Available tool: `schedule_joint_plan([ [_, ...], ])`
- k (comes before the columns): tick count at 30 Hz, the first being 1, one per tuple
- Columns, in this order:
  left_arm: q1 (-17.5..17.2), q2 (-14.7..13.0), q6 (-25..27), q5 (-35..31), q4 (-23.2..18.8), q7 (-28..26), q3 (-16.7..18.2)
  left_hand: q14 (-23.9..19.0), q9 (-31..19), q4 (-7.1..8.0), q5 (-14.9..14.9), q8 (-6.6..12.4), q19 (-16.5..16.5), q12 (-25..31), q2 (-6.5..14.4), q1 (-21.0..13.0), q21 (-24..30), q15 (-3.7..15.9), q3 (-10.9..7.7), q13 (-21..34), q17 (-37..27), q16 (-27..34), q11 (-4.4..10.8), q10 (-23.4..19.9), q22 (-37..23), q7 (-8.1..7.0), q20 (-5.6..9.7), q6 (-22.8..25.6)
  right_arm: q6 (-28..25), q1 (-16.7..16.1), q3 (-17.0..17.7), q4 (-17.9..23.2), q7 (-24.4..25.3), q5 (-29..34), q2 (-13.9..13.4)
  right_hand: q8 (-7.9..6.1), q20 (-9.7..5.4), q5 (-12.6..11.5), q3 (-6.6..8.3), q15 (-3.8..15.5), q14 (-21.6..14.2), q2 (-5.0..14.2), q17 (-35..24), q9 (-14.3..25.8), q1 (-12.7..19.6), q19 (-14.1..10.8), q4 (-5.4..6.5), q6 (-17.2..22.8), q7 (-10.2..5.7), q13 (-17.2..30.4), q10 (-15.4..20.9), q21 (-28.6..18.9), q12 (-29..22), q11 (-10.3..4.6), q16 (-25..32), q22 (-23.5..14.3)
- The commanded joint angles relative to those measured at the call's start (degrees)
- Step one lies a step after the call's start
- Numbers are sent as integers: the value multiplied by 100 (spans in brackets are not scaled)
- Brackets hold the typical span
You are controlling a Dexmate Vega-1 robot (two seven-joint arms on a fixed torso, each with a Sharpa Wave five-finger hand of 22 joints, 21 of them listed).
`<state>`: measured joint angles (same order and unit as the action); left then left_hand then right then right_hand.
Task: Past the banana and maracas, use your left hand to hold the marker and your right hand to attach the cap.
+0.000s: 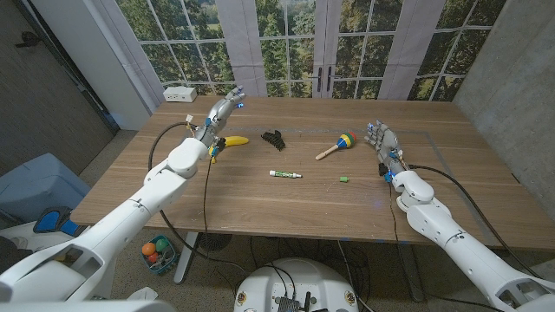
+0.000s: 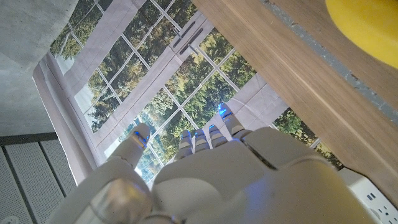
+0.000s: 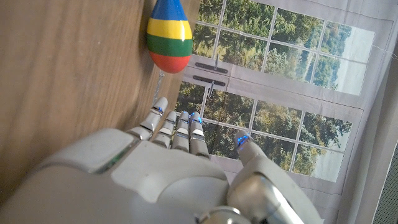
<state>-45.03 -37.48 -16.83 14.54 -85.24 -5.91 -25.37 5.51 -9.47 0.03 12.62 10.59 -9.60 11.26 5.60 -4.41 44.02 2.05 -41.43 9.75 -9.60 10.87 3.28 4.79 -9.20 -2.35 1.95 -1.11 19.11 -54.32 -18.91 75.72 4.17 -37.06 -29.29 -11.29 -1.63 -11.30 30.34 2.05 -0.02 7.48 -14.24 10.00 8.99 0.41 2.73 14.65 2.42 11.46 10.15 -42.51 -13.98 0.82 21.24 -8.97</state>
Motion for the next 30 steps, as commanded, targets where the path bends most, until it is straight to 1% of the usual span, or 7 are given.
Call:
schedule_joint_plan([
  [1, -53, -275, 298, -737, -533, -181, -87, -61, -22, -52, -20, 33, -147, 25, 260, -83, -38, 164, -9, 15, -6, 32, 34, -53, -19, -42, 44, 55, 144, -188, 89, 112, 39, -49, -13, -13, -459, 17, -25, 88, -31, 168, -8, 23, 7, -48, -8, 45, 22, 20, 39, 43, -20, 9, 38, -27],
  [6, -45, -368, 423, -946, -680, -138, -141, -78, -22, -70, -21, 22, -104, 18, 298, -103, -60, 181, -17, 15, -10, 28, 40, -73, -19, -51, 56, 59, 202, -292, 118, 203, 96, -18, -41, -11, -450, 19, -30, 89, -31, 174, -9, 24, 12, -76, -16, 56, 27, 21, 50, 61, -17, 9, 40, -27],
  [16, -15, -622, 632, -1509, -991, -62, -247, -103, -24, -161, -35, 10, -68, 3, 272, -149, -106, 199, 1, 15, -1, 14, 53, -92, -19, -65, 65, 65, 300, -459, 175, 357, 206, -1, -40, -6, -438, 21, -37, 82, -35, 178, -9, 24, 24, -119, -35, 65, 28, 22, 60, 89, -9, 1, 42, -27],
  [20, 12, -708, 677, -1892, -1084, -134, -308, -113, -25, -187, -40, 7, -50, 0, 270, -164, -118, 201, 7, 16, 0, 11, 58, -101, -20, -65, 47, 67, 321, -512, 185, 400, 274, 21, -23, -4, -433, 22, -38, 84, -38, 185, -10, 25, 30, -141, -43, 71, 20, 22, 67, 104, -5, 1, 43, -27],
  [23, 60, -755, 667, -2049, -1113, -65, -356, -150, -27, -231, -50, 14, 23, 5, 280, -191, -132, 198, 22, 16, -1, 14, 81, -152, -21, -66, 14, 102, 326, -545, 183, 436, 326, 58, -23, -3, -429, 21, -35, 87, -39, 196, -10, 25, 37, -156, -47, 75, 22, 23, 72, 114, -3, 0, 44, -27],
  [27, 110, -791, 676, -2153, -1159, 46, -388, -183, -30, -260, -59, 18, 61, 3, 285, -206, -149, 198, 38, 18, -4, 20, 91, -175, -23, -55, -22, 124, 346, -596, 198, 481, 388, 63, -2, -2, -424, 23, -39, 87, -39, 198, -13, 25, 37, -175, -49, 82, 20, 23, 83, 127, -2, 0, 45, -26],
  [30, 131, -804, 692, -2220, -1193, 89, -398, -213, -34, -278, -63, 37, 92, 16, 312, -223, -167, 187, 42, 20, -8, 24, 71, -236, -25, -38, -31, 183, 413, -634, 212, 481, 397, 55, 30, -2, -423, 23, -38, 90, -44, 207, -15, 26, 39, -186, -49, 88, 12, 23, 89, 135, -1, -2, 48, -26],
])
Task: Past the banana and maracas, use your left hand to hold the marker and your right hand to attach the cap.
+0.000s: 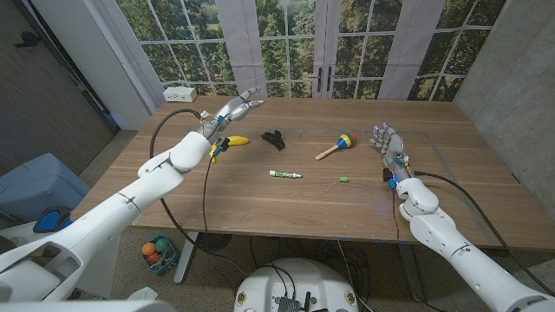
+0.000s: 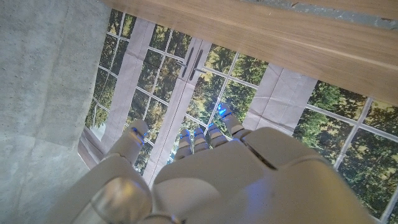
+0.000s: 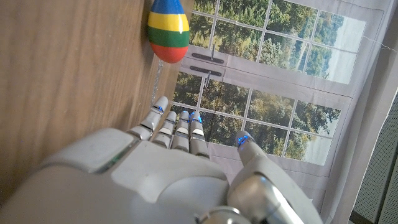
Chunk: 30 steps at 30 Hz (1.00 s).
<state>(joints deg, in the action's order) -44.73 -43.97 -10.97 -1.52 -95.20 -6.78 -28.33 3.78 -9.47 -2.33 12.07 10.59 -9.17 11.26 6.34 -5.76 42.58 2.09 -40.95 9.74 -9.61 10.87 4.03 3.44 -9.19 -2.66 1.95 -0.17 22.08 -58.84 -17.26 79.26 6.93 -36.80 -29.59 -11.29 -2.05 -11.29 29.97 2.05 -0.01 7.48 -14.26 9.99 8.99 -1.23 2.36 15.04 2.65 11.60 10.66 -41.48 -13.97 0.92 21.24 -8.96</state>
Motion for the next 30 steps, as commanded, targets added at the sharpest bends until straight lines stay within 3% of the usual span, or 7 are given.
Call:
schedule_joint_plan([
  [1, 109, -161, 111, -648, -213, 189, -110, -47, -35, -48, -8, 41, 55, 20, 245, -94, -30, 177, -6, 22, -8, 25, -11, -121, -26, -3, -31, 104, 117, -200, 56, 146, 159, 30, 74, -2, -382, 23, -1, 91, -49, 210, -14, 27, 40, -26, -13, 50, -11, 10, 37, 35, 0, -13, 50, -27],
  [22, 433, -424, 175, -1286, -602, 1048, -388, -131, -51, -190, -35, -17, 167, 6, 248, -184, -126, 127, 45, 32, -5, 10, 23, -219, -33, 32, -58, -25, 340, -526, 147, 322, 322, 112, 87, 4, -379, 26, 5, 92, -59, 224, -16, 28, 78, -79, -47, 68, -7, 11, 53, 98, 14, -17, 55, -27],
  [30, 558, -504, 218, -1482, -760, 1404, -459, -183, -59, -309, -58, 29, 223, 51, 230, -265, -185, 123, 58, 39, 2, 1, 20, -416, -35, 94, -104, 61, 392, -631, 181, 386, 367, 97, 113, 8, -370, 30, -1, 80, -70, 217, -18, 28, 89, -103, -60, 74, -4, 12, 59, 128, 21, -12, 59, -28],
])
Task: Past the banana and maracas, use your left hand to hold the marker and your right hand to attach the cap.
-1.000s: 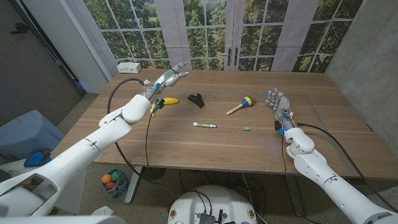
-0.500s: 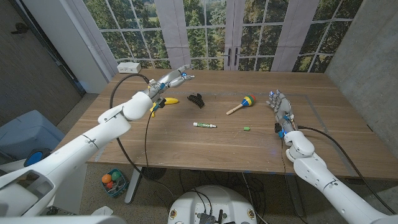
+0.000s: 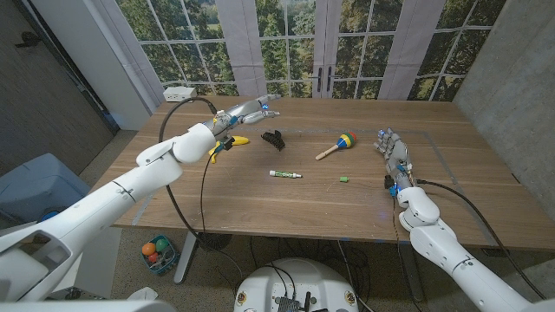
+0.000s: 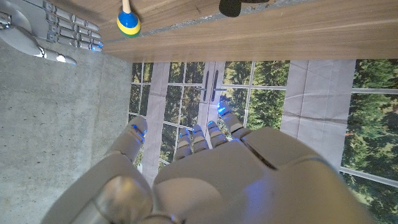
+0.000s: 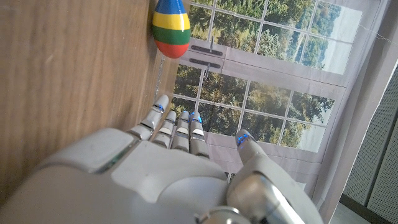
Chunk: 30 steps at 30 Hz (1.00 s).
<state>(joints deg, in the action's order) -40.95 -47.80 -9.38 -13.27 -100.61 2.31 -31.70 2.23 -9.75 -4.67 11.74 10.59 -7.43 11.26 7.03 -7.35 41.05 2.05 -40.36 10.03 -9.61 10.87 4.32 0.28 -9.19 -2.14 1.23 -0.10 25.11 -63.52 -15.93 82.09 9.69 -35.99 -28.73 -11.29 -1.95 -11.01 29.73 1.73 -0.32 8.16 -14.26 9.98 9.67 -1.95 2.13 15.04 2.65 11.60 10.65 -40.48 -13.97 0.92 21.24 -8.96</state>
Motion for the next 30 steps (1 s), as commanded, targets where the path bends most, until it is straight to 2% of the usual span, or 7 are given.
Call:
schedule_joint_plan([
  [1, 187, -133, 72, -337, -248, 527, -126, -42, -32, -90, -29, 40, 58, 53, 159, -117, -39, 124, 3, 11, 3, 3, 3, -118, -36, 55, -45, 84, 88, -178, 53, 116, 97, 17, 24, 9, -380, 2, 22, 110, -41, 148, -19, 29, 21, -35, -37, 74, -5, 13, 63, 31, 21, -14, 60, -28],
  [6, 203, -229, 266, -671, -498, 658, -160, -175, -43, -229, -73, 104, 137, 78, 102, -188, -120, 115, 70, 23, -5, 25, 4, -300, -44, 64, -138, 318, 123, -250, 73, 164, 131, 37, 21, 12, -372, 5, 17, 99, -49, 146, -21, 29, 24, -46, -43, 74, -4, 14, 69, 49, 24, -13, 64, -28],
  [10, 194, -272, 331, -877, -627, 710, -175, -362, -58, -347, -106, 149, 594, 183, 95, -266, -100, 152, 170, 57, -15, 40, 12, -768, -64, 58, -247, 601, 168, -300, 92, 177, 143, 30, 39, 12, -352, 6, 14, 79, -61, 144, -22, 29, 29, -55, -49, 81, -2, 14, 71, 68, 28, -15, 68, -29],
  [18, 234, -344, 620, -1497, -942, 921, -275, -662, -70, -524, -136, 118, 945, 101, -14, -430, -74, 174, 186, 75, -17, 83, 70, -695, -76, 6, -296, 596, 257, -428, 130, 235, 191, 68, 43, 14, -321, 11, 5, 67, -69, 133, -22, 30, 34, -85, -62, 87, 7, 15, 90, 92, 29, -9, 70, -30],
  [23, 262, -366, 762, -1874, -1107, 1073, -343, -1015, -82, -649, -174, 203, 1311, 92, -171, -782, -51, 205, 158, 86, -23, 118, 127, -801, -86, -50, -302, 776, 315, -518, 167, 289, 257, 78, 68, 14, -308, 13, -3, 50, -78, 127, -23, 30, 35, -100, -67, 91, 12, 16, 97, 106, 31, -9, 73, -31],
  [28, 231, -397, 866, -2410, -1286, 1055, -405, -1565, -87, -647, -191, 293, 1648, 114, -383, -1272, -45, 320, 180, 92, -48, 206, 140, -1004, -99, -114, -366, 954, 334, -597, 199, 348, 302, 78, 75, 12, -297, 16, -12, 49, -101, 123, -26, 31, 31, -129, -68, 104, 14, 16, 107, 124, 33, -2, 82, -32],
  [30, 353, -440, 453, -2430, -1149, 1038, -460, -1830, -87, -639, -187, 303, 1760, 111, -417, -1434, -40, 343, 207, 93, -65, 270, 147, -1053, -104, -140, -364, 992, 340, -614, 208, 357, 307, 73, 80, 13, -292, 18, -17, 33, -117, 121, -26, 31, 30, -142, -70, 106, 15, 17, 118, 132, 32, 6, 88, -32],
])
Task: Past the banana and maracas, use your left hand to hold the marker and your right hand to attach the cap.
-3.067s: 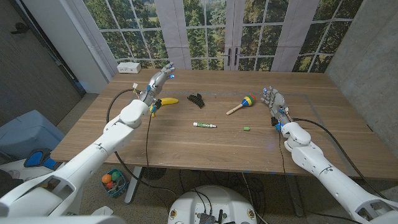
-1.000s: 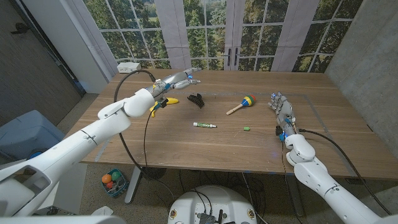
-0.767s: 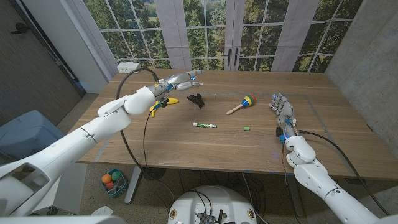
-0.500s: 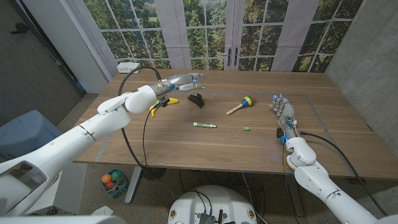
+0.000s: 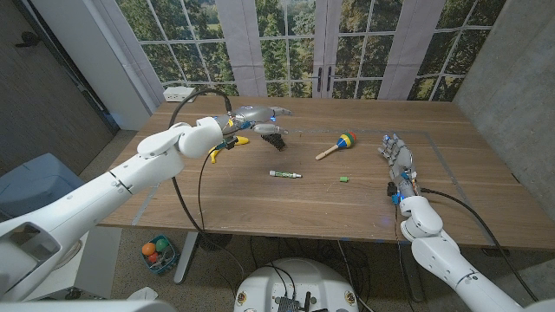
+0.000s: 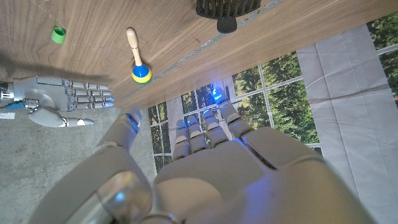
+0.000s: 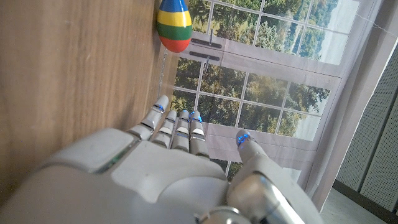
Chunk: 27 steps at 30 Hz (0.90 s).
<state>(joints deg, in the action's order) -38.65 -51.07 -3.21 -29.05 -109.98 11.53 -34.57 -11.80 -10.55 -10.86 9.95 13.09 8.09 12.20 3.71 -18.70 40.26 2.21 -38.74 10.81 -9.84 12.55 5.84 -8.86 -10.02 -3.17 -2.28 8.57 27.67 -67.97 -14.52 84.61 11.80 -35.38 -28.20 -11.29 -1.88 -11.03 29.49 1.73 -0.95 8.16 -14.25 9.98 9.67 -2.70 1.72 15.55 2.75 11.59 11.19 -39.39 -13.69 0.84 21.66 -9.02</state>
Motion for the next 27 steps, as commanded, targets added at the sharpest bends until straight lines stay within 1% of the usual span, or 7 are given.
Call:
schedule_joint_plan([
  [1, 139, -108, -206, -828, -197, 174, -170, -452, -7, -21, -7, 55, 221, 15, -93, -320, 39, 331, 48, 14, -41, 106, -9, -141, -21, -43, -12, 129, 93, -173, 65, 100, 87, 28, 20, 13, -297, 20, 4, 35, -56, 120, -28, 31, 28, -74, -28, 56, 8, 17, 69, 25, 3, 13, 46, -26],
  [7, 161, -81, -144, -1019, -288, 451, -166, -574, -9, -16, -6, 117, 258, 44, -180, -508, 9, 336, 96, 14, -34, 91, 4, -315, -28, -75, -19, 327, 145, -193, 79, 92, 87, 28, 52, 10, -257, 24, -8, 8, -107, 116, -32, 32, 24, -113, -31, 74, 9, 19, 94, 47, 2, 33, 66, -28],
  [12, 131, -100, -86, -1424, -415, 491, -181, -776, -8, -37, -11, 220, 374, 92, -434, -822, -27, 415, 209, 16, -30, 77, 86, -650, -27, -86, -20, 663, 168, -211, 96, 107, 145, 46, 89, 7, -236, 28, -24, 4, -152, 110, -37, 33, 14, -161, -30, 93, 14, 20, 103, 64, 7, 44, 84, -30],
  [16, 125, -103, -50, -1777, -506, 547, -209, -1081, -7, -32, -21, 317, 526, 120, -775, -1328, -75, 569, 328, 18, -36, 101, 222, -1013, -23, -171, 41, 951, 200, -222, 103, 107, 155, 56, 109, 2, -228, 30, -33, 6, -185, 105, -41, 33, 6, -185, -26, 113, 14, 20, 114, 71, 6, 49, 97, -31],
  [19, 124, -92, -13, -1993, -561, 627, -225, -1188, -6, -32, -18, 362, 584, 113, -883, -1552, -95, 602, 369, 19, -39, 106, 276, -1118, -23, -200, 62, 1088, 225, -227, 104, 100, 160, 77, 119, 0, -220, 31, -39, 3, -207, 102, -44, 33, -1, -203, -23, 123, 21, 21, 120, 76, 6, 54, 106, -32],
  [22, 191, -104, -128, -2125, -566, 752, -263, -1454, -7, -20, -13, 390, 686, 101, -1034, -1922, -123, 767, 443, 20, -51, 158, 399, -1276, -23, -226, 119, 1190, 259, -232, 111, 86, 177, 79, 151, -4, -206, 33, -51, -11, -241, 98, -49, 34, -14, -239, -17, 142, 35, 21, 142, 85, 3, 58, 119, -34],
  [27, 211, -45, -94, -2240, -584, 992, -267, -2209, -10, 51, 2, 399, 1083, 70, -1078, -2444, -75, 1006, 678, 25, -141, 419, 535, -1500, -39, -234, 306, 1311, 287, -227, 115, 59, 193, 73, 194, -13, -194, 33, -64, -20, -275, 96, -55, 35, -26, -290, -12, 182, 40, 23, 198, 97, -12, 76, 132, -36],
])
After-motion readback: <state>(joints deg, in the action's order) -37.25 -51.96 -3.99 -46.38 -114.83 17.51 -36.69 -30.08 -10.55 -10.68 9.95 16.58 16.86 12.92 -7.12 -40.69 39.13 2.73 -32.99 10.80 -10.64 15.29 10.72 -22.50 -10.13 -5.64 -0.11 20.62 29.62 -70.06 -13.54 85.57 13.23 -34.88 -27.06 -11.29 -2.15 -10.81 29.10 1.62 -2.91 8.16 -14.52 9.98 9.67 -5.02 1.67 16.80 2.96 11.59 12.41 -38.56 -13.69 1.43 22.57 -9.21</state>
